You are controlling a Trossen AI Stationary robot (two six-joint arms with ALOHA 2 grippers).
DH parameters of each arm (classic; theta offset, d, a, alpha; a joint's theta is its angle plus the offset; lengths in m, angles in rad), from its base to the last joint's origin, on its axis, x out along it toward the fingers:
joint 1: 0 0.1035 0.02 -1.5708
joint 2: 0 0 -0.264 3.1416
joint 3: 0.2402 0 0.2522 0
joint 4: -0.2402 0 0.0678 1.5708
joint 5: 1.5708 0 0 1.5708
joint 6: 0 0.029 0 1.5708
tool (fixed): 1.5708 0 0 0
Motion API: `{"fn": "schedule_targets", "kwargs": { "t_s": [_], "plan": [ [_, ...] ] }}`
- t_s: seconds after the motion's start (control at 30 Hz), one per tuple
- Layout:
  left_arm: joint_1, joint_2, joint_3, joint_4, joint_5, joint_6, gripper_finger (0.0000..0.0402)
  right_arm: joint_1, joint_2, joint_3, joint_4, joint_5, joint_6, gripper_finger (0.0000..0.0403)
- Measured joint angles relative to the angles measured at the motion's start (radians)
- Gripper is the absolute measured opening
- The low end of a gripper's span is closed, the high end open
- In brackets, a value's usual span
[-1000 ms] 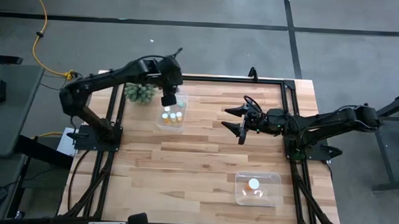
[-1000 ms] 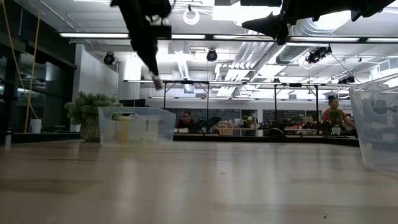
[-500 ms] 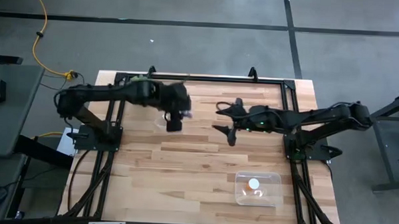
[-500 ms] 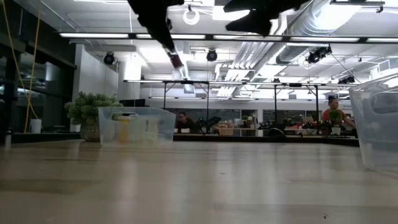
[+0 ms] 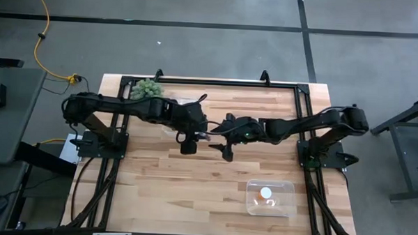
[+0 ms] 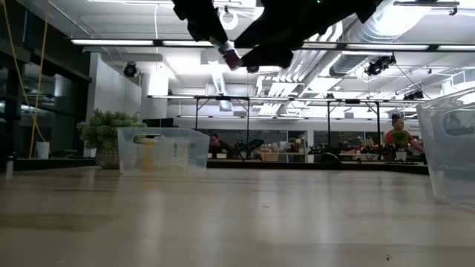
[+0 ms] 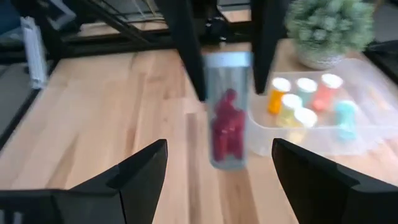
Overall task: Pick and place medicine bottles into bin by pill shape (circle, oval)
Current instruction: Put the blue capsule bottle into the bottom transparent bin
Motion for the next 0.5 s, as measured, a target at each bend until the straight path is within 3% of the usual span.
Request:
{"fn": "schedule_targets", "kwargs": {
  "t_s": [0.5],
  "plan": [
    [0.000,0.000,0.000,0.020,0.025,-0.016,0.0113,0.000,0.052,0.004,0.116,0.013,0.038,0.0281]
  ]
}}
